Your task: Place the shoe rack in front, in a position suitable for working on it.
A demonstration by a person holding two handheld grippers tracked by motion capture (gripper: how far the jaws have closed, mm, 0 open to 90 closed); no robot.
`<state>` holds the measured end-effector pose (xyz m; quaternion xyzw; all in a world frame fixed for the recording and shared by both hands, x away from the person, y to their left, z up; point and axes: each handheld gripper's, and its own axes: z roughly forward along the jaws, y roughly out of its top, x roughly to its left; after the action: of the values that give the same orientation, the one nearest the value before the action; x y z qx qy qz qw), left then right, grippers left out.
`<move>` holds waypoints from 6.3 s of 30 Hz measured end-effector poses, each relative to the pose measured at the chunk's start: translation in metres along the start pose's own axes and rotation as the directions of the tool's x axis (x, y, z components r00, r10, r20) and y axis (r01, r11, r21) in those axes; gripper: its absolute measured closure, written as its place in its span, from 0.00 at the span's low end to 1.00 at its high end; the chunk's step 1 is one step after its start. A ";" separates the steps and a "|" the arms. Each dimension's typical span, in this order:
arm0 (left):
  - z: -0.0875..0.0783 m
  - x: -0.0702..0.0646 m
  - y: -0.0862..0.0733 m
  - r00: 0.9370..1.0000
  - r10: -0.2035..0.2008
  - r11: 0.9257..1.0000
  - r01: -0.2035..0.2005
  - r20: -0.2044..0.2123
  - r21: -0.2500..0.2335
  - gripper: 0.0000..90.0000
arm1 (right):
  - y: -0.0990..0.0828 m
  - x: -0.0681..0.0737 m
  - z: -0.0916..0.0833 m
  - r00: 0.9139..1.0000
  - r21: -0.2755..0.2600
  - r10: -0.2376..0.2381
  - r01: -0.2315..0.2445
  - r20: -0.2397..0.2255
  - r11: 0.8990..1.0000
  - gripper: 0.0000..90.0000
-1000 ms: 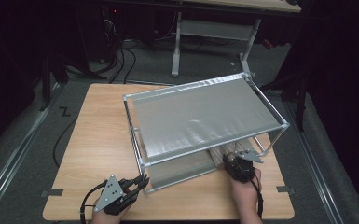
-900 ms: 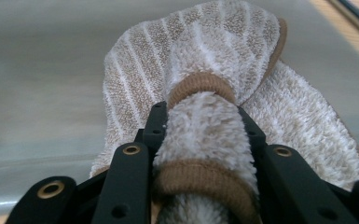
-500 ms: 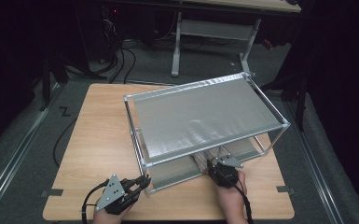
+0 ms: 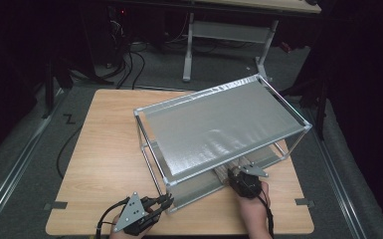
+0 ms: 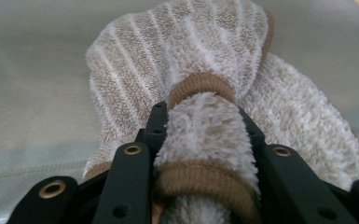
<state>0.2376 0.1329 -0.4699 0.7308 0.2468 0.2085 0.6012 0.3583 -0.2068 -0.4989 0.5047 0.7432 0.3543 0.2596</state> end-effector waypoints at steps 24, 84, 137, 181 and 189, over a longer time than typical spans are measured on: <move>0.002 -0.003 -0.003 1.000 0.010 1.000 -0.009 0.024 -0.020 0.89 | -0.008 0.095 -0.015 0.981 -0.010 -0.126 0.126 -0.150 0.992 0.72; 0.002 -0.001 -0.003 1.000 0.011 1.000 -0.010 0.026 -0.011 0.89 | 0.002 0.069 -0.002 0.987 0.022 -0.108 0.112 -0.119 0.994 0.69; -0.011 -0.003 -0.005 1.000 -0.005 1.000 0.005 -0.015 0.001 0.89 | 0.004 -0.109 -0.021 0.974 -0.041 0.068 -0.061 0.217 0.997 0.78; -0.005 -0.005 -0.004 1.000 -0.008 1.000 0.008 0.027 0.000 0.89 | -0.001 -0.015 -0.005 0.998 0.021 -0.056 0.056 0.006 0.998 0.75; -0.004 -0.006 -0.003 0.999 -0.003 1.000 0.003 0.034 0.000 0.89 | -0.005 0.030 -0.011 0.996 0.026 -0.066 0.067 -0.053 0.997 0.75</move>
<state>0.2304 0.1324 -0.4723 0.7339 0.2377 0.1950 0.6057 0.3373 -0.1830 -0.4968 0.4740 0.7710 0.3479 0.2448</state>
